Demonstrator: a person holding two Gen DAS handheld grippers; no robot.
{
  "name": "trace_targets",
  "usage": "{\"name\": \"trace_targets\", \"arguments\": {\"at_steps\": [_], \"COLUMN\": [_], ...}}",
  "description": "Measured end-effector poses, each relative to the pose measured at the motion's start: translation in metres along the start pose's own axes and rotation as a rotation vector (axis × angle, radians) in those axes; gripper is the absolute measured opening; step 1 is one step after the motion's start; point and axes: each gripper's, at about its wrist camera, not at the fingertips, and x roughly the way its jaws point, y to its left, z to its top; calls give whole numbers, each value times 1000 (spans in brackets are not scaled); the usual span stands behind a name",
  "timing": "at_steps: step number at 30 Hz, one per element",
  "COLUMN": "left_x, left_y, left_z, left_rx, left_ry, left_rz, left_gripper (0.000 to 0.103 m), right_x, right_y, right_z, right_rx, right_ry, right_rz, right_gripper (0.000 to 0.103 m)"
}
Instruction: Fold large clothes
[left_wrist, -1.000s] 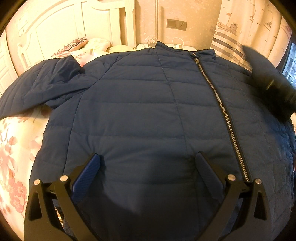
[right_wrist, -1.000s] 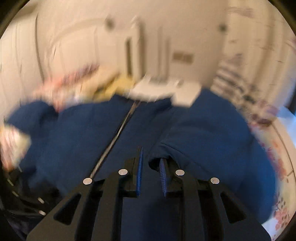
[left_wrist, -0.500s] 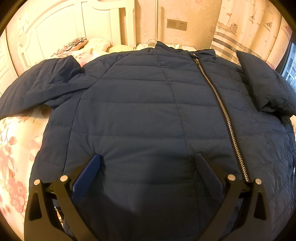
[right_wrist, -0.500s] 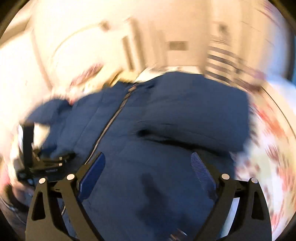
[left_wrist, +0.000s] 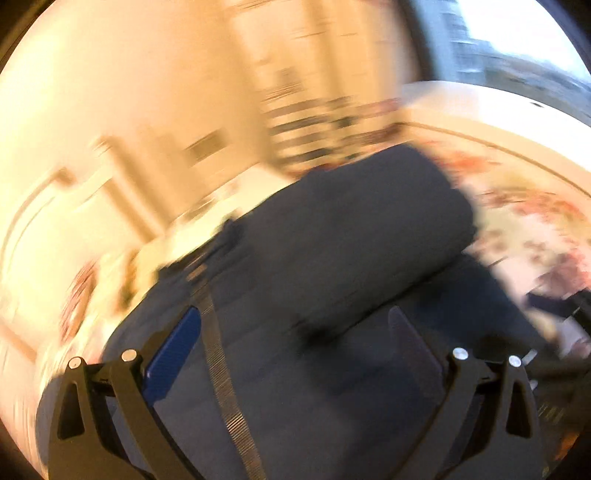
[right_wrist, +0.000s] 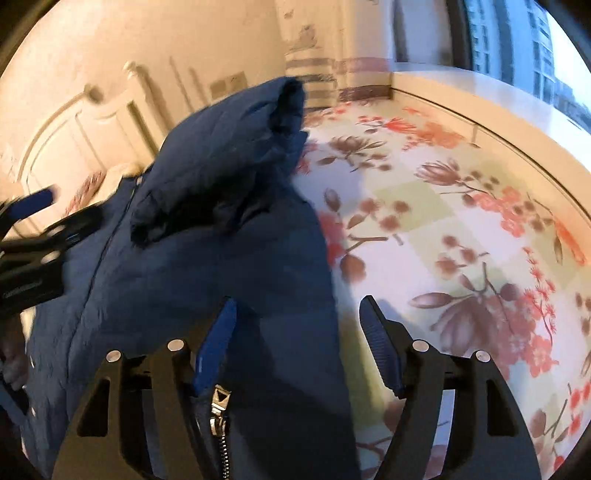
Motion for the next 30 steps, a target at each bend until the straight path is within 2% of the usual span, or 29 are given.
{"name": "trace_targets", "arguments": {"at_steps": [1,4,6,7,8,10,11,12,16,17,18,19,20,23,28,30], "left_x": [4,21,28,34,35,25,14,8,-13,-14,-16,-20,-22,-23,-20,-18], "left_y": [-14,-62,-81,-83,-83,-68,-50,-35,71,91,113,138,158,204,249,261], "left_z": [8,24,25,27,29,30,30,27,-7,-16,-31,-49,-65,-114,-187,-214], "left_rx": [45,206,255,266,249,139,40,-29,-477,-551,-627,-699,-739,-879,-1047,-1104], "left_ry": [-10,-10,-3,0,5,-40,-78,-93,-126,-123,-118,-120,-116,-85,-44,-33], "left_rz": [-18,7,42,63,20,-24,-56,-81,-251,-290,-307,-257,-237,-272,-282,-323], "left_gripper": [101,101,92,64,42,27,24,23,21,20,16,16,16,16,16,16], "right_x": [1,-1,0,0,1,1,1,2,1,0,0,1,1,1,2,2], "right_y": [-2,-7,-5,-3,-3,-3,-4,-4,-3,-2,-1,-1,-1,1,1,2], "right_z": [0,0,0,-1,0,0,0,0,0,0,0,0,0,0,0,1], "right_rx": [19,41,29,24,23,26,29,29,24,22,19,19,18,14,9,4], "right_ry": [-2,-13,-8,-8,-7,-7,-8,-8,-8,-9,-9,-5,-4,-3,0,2], "right_rz": [16,34,29,24,22,26,29,30,36,41,36,25,24,21,15,11], "right_gripper": [68,68,69,69,69,69,69,69,71,72,74,75,75,75,75,76]}}
